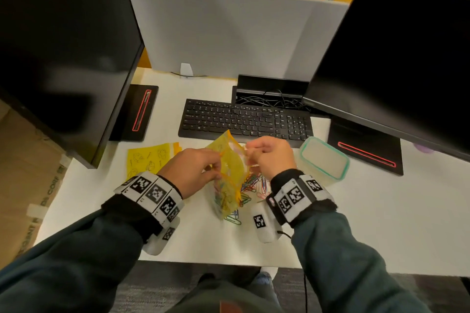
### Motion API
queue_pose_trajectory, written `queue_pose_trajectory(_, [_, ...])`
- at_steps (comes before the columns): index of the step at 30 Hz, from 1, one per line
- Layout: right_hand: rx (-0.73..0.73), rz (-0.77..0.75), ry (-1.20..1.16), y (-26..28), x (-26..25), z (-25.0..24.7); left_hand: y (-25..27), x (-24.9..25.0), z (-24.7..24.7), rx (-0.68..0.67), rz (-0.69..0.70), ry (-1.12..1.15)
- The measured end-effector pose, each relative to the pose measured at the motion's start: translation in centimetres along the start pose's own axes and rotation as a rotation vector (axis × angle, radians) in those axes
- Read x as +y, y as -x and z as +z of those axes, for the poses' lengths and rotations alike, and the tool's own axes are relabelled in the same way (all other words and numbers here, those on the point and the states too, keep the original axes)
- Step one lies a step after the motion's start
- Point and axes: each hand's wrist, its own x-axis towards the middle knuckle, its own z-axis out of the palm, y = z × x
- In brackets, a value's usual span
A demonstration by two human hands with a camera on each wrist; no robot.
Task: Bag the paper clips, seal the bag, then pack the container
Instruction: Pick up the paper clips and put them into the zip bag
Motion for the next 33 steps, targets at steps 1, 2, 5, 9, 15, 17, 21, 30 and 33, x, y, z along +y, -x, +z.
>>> queue_pose_trajectory(1, [0.043, 0.031, -0.030, -0.1, 0.9, -1.3, 0.0, -0.1, 0.0, -0.004, -0.011, -0.011])
queue_pose_trajectory(2, [0.080, 0.071, 0.006, -0.2, 2.2, -2.8, 0.0, -0.2, 0.0, -0.007, -0.014, -0.016])
queue_pose_trajectory(5, [0.073, 0.282, 0.389, 0.0, 7.2, -6.6, 0.0, -0.3, -0.2, -0.009, -0.010, -0.008])
queue_pose_trajectory(9, [-0.014, 0.342, 0.725, 0.4, 12.0, -8.3, -0.4, -0.3, -0.4, -0.008, -0.013, 0.000])
queue_pose_trajectory(15, [0.021, 0.213, 0.875, -0.8, 13.2, -7.2, -1.0, 0.2, -0.3, -0.045, -0.006, -0.040])
queue_pose_trajectory(17, [-0.020, 0.214, 0.859, -0.7, 12.9, -6.2, -1.0, 0.2, -0.3, -0.050, -0.012, -0.051])
queue_pose_trajectory(21, [-0.076, 0.167, 0.857, -0.5, 12.2, -3.2, -1.1, 0.1, -0.4, -0.062, -0.031, -0.069])
queue_pose_trajectory(30, [-0.046, -0.016, 0.744, -1.8, 10.6, -1.0, -1.0, -0.3, -1.4, -0.078, -0.061, -0.078])
queue_pose_trajectory(33, [-0.088, -0.003, 0.798, -2.6, 10.5, -2.7, -0.9, -0.5, -1.4, -0.110, -0.080, -0.108])
